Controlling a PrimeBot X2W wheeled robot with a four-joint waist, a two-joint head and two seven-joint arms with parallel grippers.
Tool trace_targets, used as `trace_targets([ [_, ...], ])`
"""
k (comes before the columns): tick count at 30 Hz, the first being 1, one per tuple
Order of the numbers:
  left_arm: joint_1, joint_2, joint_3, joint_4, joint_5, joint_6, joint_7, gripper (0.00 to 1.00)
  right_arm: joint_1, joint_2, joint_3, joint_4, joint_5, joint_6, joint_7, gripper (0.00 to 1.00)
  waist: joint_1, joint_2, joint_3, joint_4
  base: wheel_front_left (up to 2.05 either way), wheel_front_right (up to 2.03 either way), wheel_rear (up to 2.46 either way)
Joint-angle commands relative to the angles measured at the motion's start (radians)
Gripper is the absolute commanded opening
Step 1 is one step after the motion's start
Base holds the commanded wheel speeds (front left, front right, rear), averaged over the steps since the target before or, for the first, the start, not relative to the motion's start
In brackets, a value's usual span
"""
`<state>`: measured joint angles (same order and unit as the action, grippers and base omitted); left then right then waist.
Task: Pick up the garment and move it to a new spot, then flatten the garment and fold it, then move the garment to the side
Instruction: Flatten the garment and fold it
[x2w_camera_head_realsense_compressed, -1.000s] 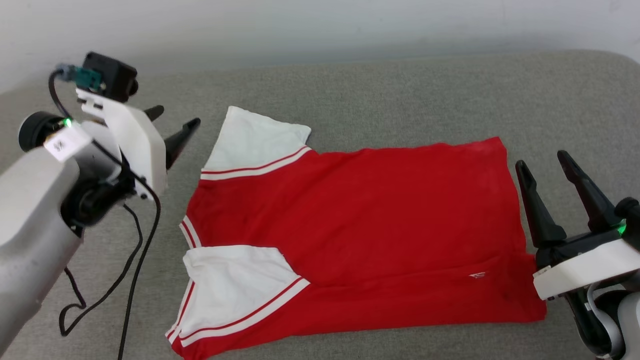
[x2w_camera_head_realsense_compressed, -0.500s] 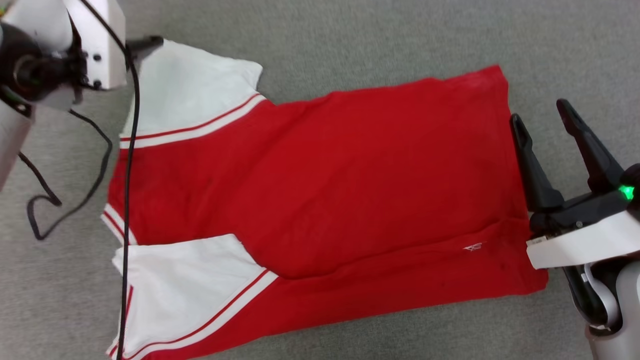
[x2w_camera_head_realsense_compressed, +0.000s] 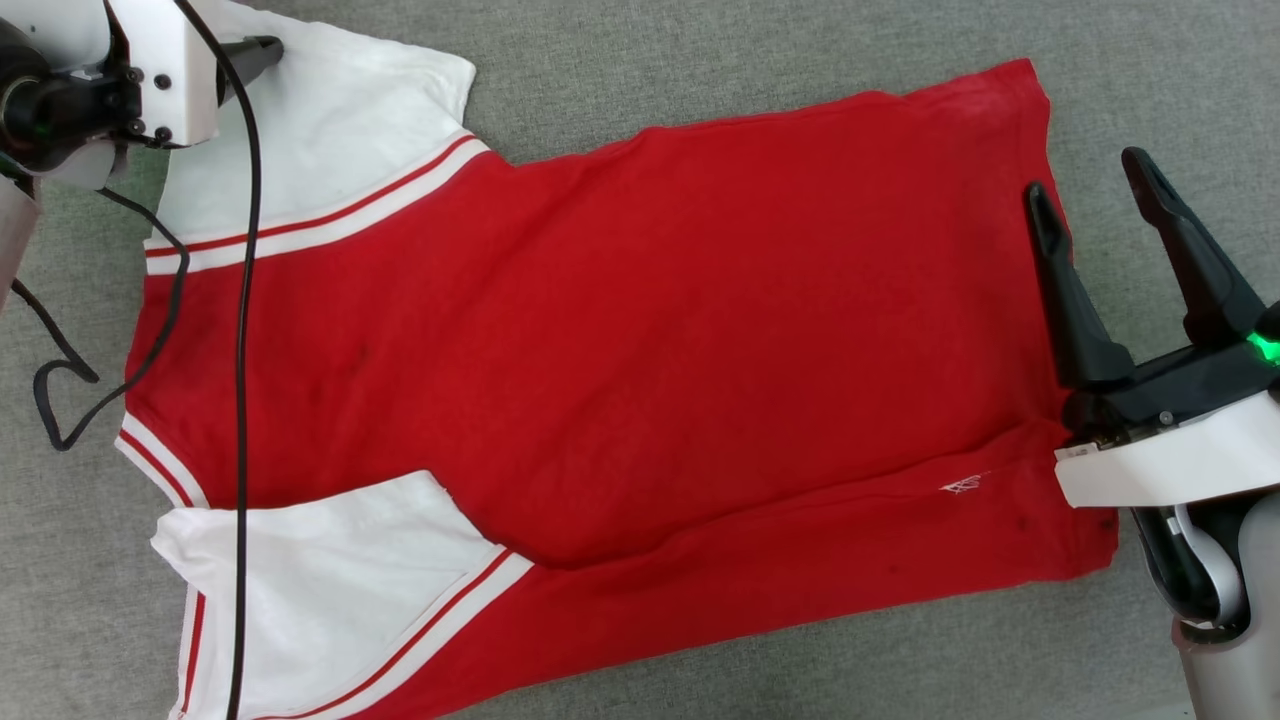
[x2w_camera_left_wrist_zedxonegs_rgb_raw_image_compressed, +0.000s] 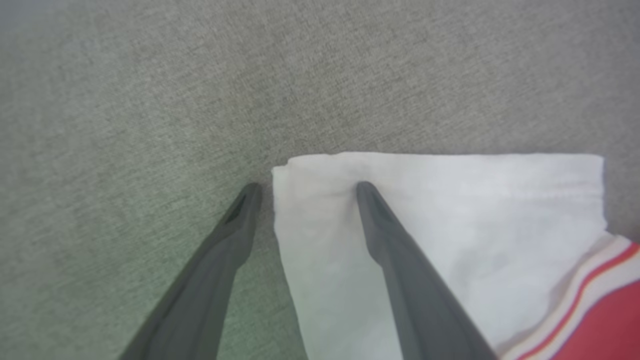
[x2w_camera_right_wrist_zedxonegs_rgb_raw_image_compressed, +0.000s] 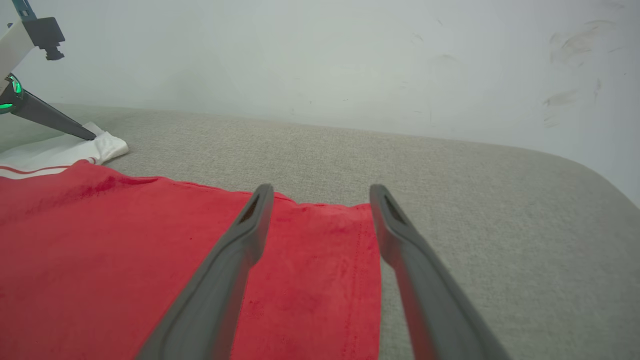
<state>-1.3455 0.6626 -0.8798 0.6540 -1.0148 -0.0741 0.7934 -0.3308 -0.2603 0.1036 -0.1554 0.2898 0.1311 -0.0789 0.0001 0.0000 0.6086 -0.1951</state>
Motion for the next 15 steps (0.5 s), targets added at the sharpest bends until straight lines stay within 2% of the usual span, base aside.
trace_targets([
  [1,0.048,-0.01,-0.036,0.028,0.011,-0.011,0.015,1.0,-0.016,-0.002,-0.006,-0.003,-0.003,-0.001,-0.007,1.0,-0.0001,0.0,0.003,0.002,0.0,0.0,0.0],
  [2,0.053,-0.009,-0.045,0.033,0.016,-0.016,0.015,0.4,-0.016,-0.002,-0.008,-0.004,-0.004,-0.001,-0.007,1.0,-0.0001,0.0,0.004,0.003,0.0,0.0,0.0],
  [3,0.059,-0.009,-0.051,0.038,0.016,-0.021,0.015,0.0,-0.016,-0.002,-0.009,-0.005,-0.005,-0.001,-0.008,1.0,-0.0001,0.0,0.003,0.004,0.0,0.0,0.0],
  [10,0.054,-0.019,-0.052,0.032,0.029,-0.041,-0.079,0.0,-0.035,-0.028,-0.047,-0.011,-0.007,-0.001,0.013,1.0,-0.0001,0.0,-0.036,0.024,0.0,0.0,0.0],
  [13,0.045,-0.023,-0.053,0.016,0.042,-0.047,-0.137,0.0,-0.064,-0.069,-0.073,-0.009,0.006,-0.001,0.054,1.0,-0.0001,0.0,-0.068,0.041,0.0,0.0,0.0],
  [15,0.05,-0.028,-0.056,-0.001,0.046,-0.05,-0.175,0.0,-0.084,-0.117,-0.067,0.003,0.025,-0.001,0.122,1.0,-0.0001,0.0,-0.089,0.056,0.0,0.0,0.0],
])
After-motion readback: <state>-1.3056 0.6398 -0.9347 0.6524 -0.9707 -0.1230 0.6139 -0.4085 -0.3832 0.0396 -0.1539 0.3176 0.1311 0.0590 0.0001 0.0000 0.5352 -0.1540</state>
